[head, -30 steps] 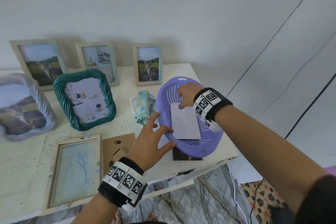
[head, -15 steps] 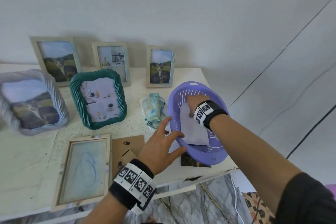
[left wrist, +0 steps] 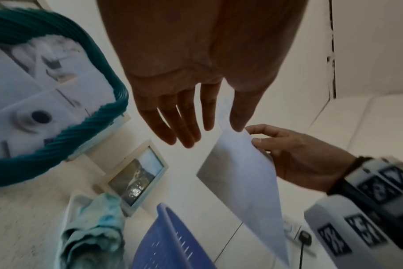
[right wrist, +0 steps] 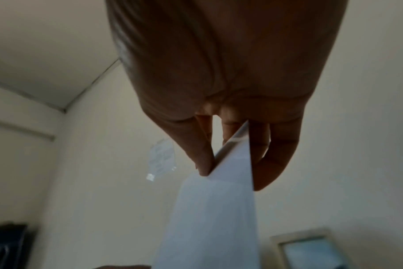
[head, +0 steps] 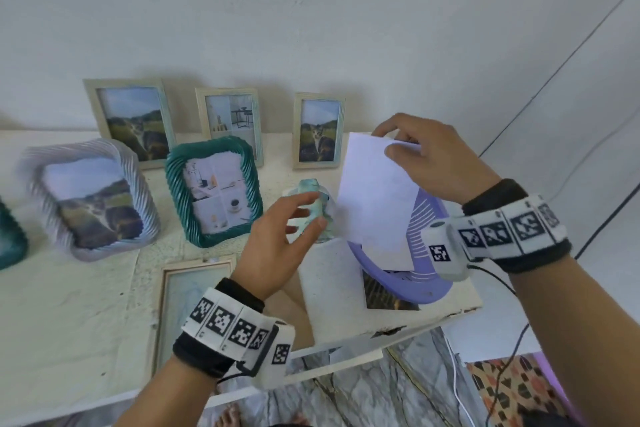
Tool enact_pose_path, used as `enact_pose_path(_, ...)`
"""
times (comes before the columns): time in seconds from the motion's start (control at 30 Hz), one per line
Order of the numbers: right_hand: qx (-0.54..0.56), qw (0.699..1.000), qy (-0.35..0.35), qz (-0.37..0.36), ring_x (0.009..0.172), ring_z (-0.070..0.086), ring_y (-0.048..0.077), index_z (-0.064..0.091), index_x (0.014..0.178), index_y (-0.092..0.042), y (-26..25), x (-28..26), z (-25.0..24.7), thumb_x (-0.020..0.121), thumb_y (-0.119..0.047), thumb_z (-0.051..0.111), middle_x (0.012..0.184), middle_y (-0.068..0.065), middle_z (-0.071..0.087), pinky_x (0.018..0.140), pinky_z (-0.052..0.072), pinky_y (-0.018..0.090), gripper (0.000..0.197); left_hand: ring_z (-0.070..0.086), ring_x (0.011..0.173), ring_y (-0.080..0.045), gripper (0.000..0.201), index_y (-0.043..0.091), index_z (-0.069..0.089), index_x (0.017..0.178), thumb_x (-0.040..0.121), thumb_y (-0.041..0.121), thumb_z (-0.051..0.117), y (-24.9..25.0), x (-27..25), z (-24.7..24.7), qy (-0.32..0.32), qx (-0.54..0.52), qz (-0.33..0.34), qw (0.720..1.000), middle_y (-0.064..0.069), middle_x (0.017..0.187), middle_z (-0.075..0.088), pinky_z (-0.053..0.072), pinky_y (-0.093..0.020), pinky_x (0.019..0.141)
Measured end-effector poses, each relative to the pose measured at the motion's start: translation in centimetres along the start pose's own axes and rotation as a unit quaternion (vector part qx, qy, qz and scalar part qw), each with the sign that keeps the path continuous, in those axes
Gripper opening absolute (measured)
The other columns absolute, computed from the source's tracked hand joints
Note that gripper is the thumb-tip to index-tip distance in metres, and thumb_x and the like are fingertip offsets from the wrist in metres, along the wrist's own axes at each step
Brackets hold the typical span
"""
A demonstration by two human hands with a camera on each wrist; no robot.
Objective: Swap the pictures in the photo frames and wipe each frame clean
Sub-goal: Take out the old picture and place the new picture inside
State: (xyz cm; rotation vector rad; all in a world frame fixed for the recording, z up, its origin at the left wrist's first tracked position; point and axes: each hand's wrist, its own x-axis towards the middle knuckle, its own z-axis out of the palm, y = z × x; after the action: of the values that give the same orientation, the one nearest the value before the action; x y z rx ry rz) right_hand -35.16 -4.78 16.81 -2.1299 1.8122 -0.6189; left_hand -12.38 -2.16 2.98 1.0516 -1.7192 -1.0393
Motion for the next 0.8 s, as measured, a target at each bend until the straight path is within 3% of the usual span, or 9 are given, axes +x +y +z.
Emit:
enact_pose_path(0.1, 0.082, 0.996, -0.026, -0.032, 0.065, 0.052, 0.005, 0.063, 0.103, -0.027, -3.3, -1.3, 2.4, 0.091, -0.012, 0.057, 0.07, -0.005, 0.055, 0.062, 0.038, 0.014, 0.02, 0.066, 0.094, -0.01, 0.027, 0.028, 0.062, 0.119, 0.092, 0.035, 0.063, 0.5, -0.6, -2.7, -0.007, -0.066, -0.028, 0.997, 0.005, 0.104, 0.07, 0.056, -0.033, 0.082)
enact_pose_path(0.17, 0.137, 0.99, -0.009, -0.032, 0.066, 0.052, 0.003, 0.065, 0.106, -0.021, -4.4, -1.8, 4.8, 0.092, -0.01, 0.059, 0.07, -0.006, 0.056, 0.062, 0.037, 0.012, 0.018, 0.068, 0.089, -0.027, 0.029, 0.021, 0.067, 0.109, 0.088, 0.041, 0.062, 0.1, -1.7, -4.7, -0.01, -0.091, -0.039, 0.995, -0.004, 0.093, 0.072, 0.055, -0.051, 0.079)
enact_pose_path(0.2, 0.174, 0.984, 0.012, -0.021, 0.068, 0.054, 0.003, 0.065, 0.108, -0.019, -4.7, -2.1, 6.2, 0.092, -0.01, 0.06, 0.072, -0.006, 0.058, 0.065, 0.039, 0.013, 0.018, 0.068, 0.088, -0.03, 0.028, 0.017, 0.068, 0.106, 0.089, 0.039, 0.062, -0.3, -2.4, -5.6, -0.009, -0.101, -0.048, 0.994, -0.007, 0.093, 0.072, 0.055, -0.053, 0.077)
enact_pose_path(0.3, 0.284, 0.956, 0.057, 0.047, 0.074, 0.063, 0.023, 0.061, 0.113, -0.022, -5.6, -2.7, 10.3, 0.092, -0.02, 0.064, 0.083, 0.009, 0.063, 0.066, 0.054, 0.034, 0.021, 0.07, 0.084, -0.022, 0.01, 0.009, 0.067, 0.1, 0.094, 0.013, 0.061, -1.6, -4.6, -8.1, 0.021, -0.158, -0.09, 0.983, -0.008, 0.094, 0.074, 0.057, -0.035, 0.067)
enact_pose_path(0.37, 0.344, 0.932, 0.028, 0.112, 0.076, 0.066, 0.031, 0.06, 0.113, -0.018, -6.5, -3.6, 13.2, 0.093, -0.02, 0.063, 0.091, 0.019, 0.065, 0.063, 0.056, 0.041, 0.021, 0.07, 0.08, -0.016, 0.009, 0.008, 0.066, 0.098, 0.093, 0.006, 0.06, -2.7, -6.1, -9.4, 0.053, -0.174, -0.125, 0.975, -0.008, 0.092, 0.075, 0.056, -0.028, 0.064)
enact_pose_path(0.53, 0.426, 0.884, -0.106, 0.162, 0.073, 0.067, 0.017, 0.06, 0.102, -0.015, -8.4, -7.3, 19.9, 0.096, -0.004, 0.053, 0.087, 0.007, 0.071, 0.052, 0.051, 0.027, 0.015, 0.071, 0.078, -0.02, 0.011, 0.007, 0.066, 0.1, 0.09, 0.004, 0.063, -5.9, -10.1, -12.3, 0.08, -0.157, -0.197, 0.965, -0.01, 0.088, 0.074, 0.058, -0.028, 0.063)
enact_pose_path(0.6, 0.404, 0.892, -0.111, 0.171, 0.074, 0.067, 0.012, 0.06, 0.101, -0.012, -8.5, -8.5, 21.9, 0.096, -0.001, 0.052, 0.09, 0.005, 0.071, 0.054, 0.052, 0.024, 0.015, 0.069, 0.077, -0.015, 0.014, 0.017, 0.068, 0.101, 0.09, 0.01, 0.067, -7.6, -11.7, -13.2, 0.1, -0.069, -0.195, 0.973, -0.003, 0.087, 0.073, 0.058, -0.026, 0.065)
enact_pose_path(0.7, 0.341, 0.912, -0.135, 0.182, 0.081, 0.067, 0.013, 0.059, 0.107, -0.013, -8.3, -9.7, 23.7, 0.096, -0.007, 0.053, 0.092, 0.005, 0.07, 0.065, 0.056, 0.03, 0.014, 0.064, 0.079, -0.004, 0.02, 0.028, 0.065, 0.103, 0.087, 0.016, 0.07, -10.0, -13.7, -14.3, 0.13, 0.077, -0.193, 0.969, 0.01, 0.091, 0.069, 0.053, -0.017, 0.072)
enact_pose_path(0.8, 0.295, 0.927, -0.145, 0.181, 0.073, 0.064, 0.005, 0.058, 0.11, -0.015, -8.3, -9.8, 24.7, 0.097, -0.01, 0.051, 0.085, 0.001, 0.067, 0.062, 0.054, 0.025, 0.015, 0.063, 0.08, -0.005, 0.024, 0.026, 0.066, 0.107, 0.085, 0.019, 0.072, -11.6, -15.0, -14.6, 0.129, 0.105, -0.213, 0.963, 0.009, 0.091, 0.067, 0.054, -0.023, 0.078)
